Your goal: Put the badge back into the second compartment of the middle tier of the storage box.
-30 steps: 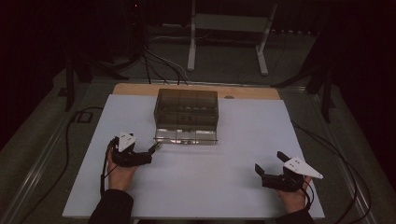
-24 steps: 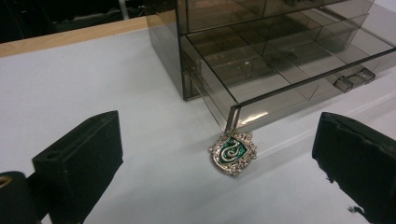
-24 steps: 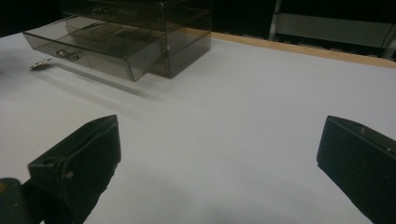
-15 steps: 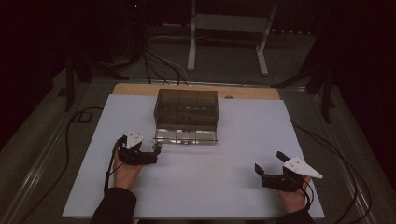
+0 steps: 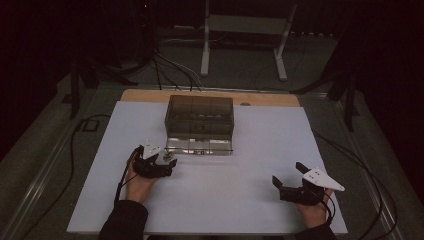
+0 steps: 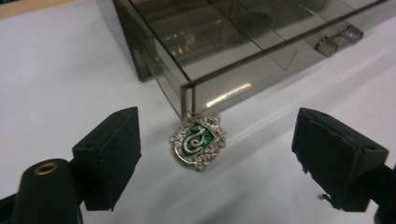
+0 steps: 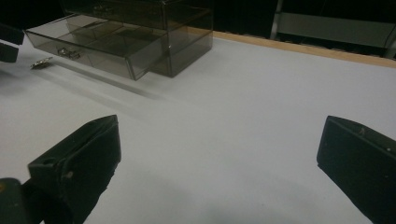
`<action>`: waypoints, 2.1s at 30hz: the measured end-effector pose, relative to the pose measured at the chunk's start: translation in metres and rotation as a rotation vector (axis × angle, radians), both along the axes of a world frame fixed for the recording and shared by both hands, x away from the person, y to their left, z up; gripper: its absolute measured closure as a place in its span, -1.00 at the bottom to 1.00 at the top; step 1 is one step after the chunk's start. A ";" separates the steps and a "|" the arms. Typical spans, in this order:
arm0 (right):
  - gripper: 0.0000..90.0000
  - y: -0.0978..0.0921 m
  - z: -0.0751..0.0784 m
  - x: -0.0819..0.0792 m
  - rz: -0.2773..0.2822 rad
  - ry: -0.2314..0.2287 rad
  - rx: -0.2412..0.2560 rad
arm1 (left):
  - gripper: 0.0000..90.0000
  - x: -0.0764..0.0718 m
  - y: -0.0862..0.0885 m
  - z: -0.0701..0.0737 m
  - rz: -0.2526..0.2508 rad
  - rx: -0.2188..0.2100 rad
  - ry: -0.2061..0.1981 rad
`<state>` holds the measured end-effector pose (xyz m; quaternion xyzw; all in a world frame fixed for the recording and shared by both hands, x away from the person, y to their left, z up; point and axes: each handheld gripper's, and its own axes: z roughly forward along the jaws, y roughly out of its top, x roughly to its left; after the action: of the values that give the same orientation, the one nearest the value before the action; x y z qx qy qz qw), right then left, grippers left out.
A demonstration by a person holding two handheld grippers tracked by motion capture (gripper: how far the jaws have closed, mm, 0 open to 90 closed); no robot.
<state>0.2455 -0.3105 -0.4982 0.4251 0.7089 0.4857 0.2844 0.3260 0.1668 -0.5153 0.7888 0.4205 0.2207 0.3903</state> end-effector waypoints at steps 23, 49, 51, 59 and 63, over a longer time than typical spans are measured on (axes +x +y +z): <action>-1.00 0.000 0.000 0.000 -0.001 0.001 -0.002 | 0.32 0.019 -0.014 -0.011 0.064 0.127 0.078; -1.00 0.000 -0.001 0.001 0.003 0.007 -0.008 | 0.86 0.014 0.011 0.003 0.066 0.121 0.065; -1.00 0.000 -0.001 0.001 0.003 0.007 -0.007 | 0.87 0.014 0.012 0.003 0.071 0.120 0.064; -1.00 0.001 -0.001 0.001 0.004 0.008 -0.008 | 0.87 0.015 0.012 0.003 0.077 0.111 0.079; -1.00 0.001 -0.001 0.001 0.006 0.010 -0.010 | 0.87 0.016 0.012 0.004 0.078 0.120 0.084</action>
<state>0.2466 -0.3092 -0.4994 0.4241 0.7139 0.4809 0.2815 0.3421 0.1790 -0.5117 0.8023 0.4530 0.2271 0.3155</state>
